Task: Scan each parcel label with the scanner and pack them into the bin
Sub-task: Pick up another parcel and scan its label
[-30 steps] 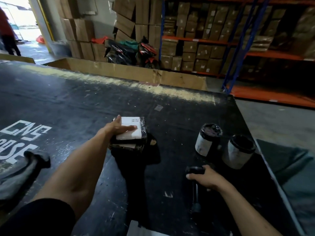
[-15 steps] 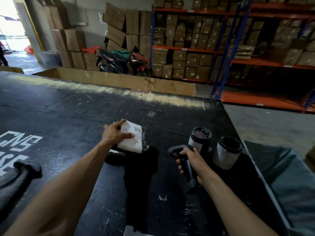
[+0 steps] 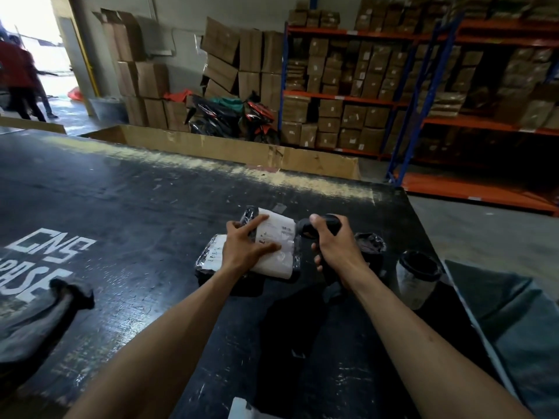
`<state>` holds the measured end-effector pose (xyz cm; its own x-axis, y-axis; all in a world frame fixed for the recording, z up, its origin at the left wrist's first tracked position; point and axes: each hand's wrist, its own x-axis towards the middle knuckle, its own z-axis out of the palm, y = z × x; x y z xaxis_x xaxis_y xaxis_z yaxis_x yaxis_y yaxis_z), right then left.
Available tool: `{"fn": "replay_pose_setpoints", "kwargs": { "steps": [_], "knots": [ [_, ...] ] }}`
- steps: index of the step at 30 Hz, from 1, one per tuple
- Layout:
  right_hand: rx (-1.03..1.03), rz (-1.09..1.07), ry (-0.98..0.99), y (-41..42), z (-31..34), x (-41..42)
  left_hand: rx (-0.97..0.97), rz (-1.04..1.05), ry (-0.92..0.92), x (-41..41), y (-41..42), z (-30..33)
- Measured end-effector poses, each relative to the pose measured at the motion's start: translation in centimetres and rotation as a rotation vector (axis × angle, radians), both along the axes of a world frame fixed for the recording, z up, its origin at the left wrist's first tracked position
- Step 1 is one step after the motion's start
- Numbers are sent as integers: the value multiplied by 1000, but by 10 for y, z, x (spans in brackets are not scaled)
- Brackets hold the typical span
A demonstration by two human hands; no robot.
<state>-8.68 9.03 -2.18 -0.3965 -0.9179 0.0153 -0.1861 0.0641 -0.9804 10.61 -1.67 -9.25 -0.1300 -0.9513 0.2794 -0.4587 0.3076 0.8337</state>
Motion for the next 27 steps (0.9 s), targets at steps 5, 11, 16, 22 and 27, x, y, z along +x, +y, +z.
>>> {"fn": "replay_pose_setpoints", "kwargs": {
  "steps": [5,11,16,22,27],
  "knots": [
    [-16,17,-2,11,4,-5,-41,-25,-18,-12,1,-5],
    [-4,-19,-25,22,-2,-14,-45,-30,11,-25,-1,-6],
    [107,-89,-34,37,-33,-24,-41,-26,56,-37,2,-5],
    [333,-111,116,73,-91,-30,-8,-21,115,-55,8,-3],
    [440,-123,134,87,-119,-39,7,-49,190,-73,17,0]
  ]
}}
